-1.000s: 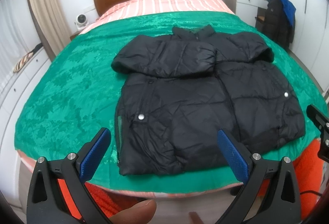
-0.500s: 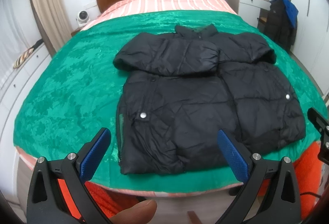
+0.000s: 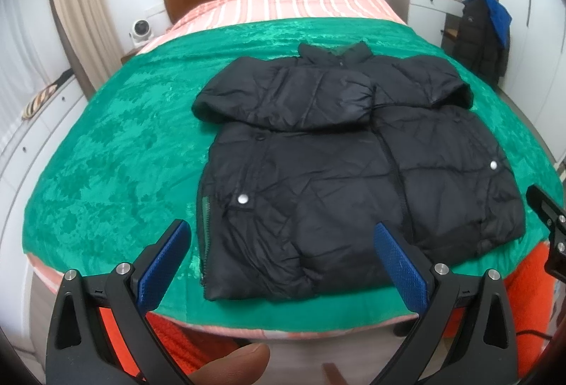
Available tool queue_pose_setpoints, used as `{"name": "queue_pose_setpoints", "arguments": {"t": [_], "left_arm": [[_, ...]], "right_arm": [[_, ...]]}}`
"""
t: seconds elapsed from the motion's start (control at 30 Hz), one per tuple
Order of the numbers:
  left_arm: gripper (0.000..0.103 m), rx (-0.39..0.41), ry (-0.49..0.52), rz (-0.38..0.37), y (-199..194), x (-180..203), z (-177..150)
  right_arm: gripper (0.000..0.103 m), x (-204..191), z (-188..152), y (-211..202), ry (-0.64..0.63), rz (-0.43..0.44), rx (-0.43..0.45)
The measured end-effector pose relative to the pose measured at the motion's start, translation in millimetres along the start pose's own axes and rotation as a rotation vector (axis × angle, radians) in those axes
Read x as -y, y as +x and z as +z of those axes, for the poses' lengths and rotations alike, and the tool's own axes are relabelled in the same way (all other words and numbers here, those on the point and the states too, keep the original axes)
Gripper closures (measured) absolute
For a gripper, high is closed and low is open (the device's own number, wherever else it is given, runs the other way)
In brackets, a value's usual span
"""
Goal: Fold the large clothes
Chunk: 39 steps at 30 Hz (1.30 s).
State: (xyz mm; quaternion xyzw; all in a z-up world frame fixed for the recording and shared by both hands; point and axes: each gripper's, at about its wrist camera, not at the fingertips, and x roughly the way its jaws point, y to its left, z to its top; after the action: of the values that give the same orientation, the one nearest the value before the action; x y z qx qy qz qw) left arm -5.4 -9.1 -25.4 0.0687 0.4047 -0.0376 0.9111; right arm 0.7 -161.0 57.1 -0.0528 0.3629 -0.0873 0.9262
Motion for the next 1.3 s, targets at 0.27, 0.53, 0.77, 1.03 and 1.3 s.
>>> {"name": "queue_pose_setpoints", "arguments": {"t": [0.27,0.53,0.77,1.03,1.3], "left_arm": [[0.0,0.018,-0.018,-0.016,-4,-3,2],[0.0,0.053,-0.051,-0.039,-13,-9,5],[0.0,0.116,-0.082,-0.046,-23,-17,9],[0.0,0.045,-0.062,-0.058,-2,-27,7],[0.001,-0.331,-0.276,-0.205,119,-116,-30]], "right_arm": [[0.0,3,2,-5,0.007,0.013,0.019],[0.0,1,5,-11,0.009,0.041,0.053],[0.0,2,12,-25,0.015,0.061,0.132],[0.0,23,9,-21,0.036,0.111,0.152],[0.0,141,-35,78,0.278,0.282,-0.14]]}}
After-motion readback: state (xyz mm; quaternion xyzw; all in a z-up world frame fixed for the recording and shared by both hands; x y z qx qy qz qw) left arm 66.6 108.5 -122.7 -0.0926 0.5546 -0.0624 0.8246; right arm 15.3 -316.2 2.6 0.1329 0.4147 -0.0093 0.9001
